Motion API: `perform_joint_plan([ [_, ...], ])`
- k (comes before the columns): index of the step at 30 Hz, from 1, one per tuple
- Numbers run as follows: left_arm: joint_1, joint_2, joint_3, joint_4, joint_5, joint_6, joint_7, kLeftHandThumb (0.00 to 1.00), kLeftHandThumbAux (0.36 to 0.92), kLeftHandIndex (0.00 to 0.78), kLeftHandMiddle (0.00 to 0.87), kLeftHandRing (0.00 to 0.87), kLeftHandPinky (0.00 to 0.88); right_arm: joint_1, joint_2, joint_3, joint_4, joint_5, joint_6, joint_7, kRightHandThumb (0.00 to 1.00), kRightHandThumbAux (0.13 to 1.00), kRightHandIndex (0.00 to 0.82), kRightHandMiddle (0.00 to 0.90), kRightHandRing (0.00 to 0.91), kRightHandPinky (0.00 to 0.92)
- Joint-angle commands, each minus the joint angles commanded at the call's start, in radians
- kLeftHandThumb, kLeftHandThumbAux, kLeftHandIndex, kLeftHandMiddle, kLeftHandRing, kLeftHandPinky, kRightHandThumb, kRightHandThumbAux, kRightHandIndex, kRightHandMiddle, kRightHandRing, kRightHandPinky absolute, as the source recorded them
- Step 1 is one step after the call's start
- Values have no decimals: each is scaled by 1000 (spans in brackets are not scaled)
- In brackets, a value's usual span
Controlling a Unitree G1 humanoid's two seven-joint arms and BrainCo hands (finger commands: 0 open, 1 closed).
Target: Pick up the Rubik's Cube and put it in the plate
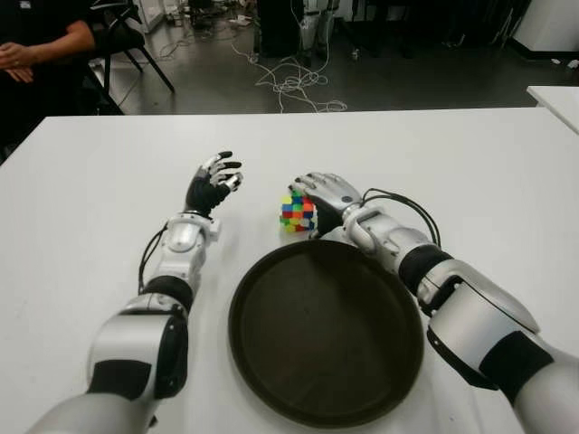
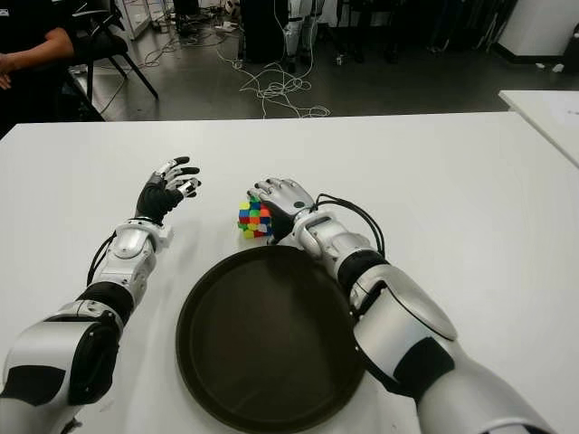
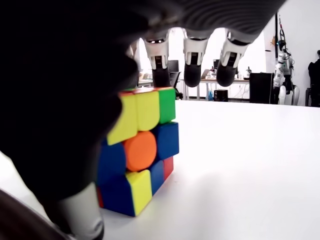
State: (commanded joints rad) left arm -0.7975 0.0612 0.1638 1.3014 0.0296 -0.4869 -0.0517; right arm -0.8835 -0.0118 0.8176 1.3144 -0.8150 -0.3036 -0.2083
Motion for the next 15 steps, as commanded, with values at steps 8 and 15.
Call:
perform_joint_plan([
  [8,0,-1,4,-1,-1,-4,-1,328,777,193,279,309,323,0,2,-13,-3,15,-10,25,0,788,8,30,24,20],
  [15,-2,-2,7,-1,0,-2,-5,324,778,193,274,305,320,2,1,-25,-9,26,-35,41,0,794,22,41,39,36],
])
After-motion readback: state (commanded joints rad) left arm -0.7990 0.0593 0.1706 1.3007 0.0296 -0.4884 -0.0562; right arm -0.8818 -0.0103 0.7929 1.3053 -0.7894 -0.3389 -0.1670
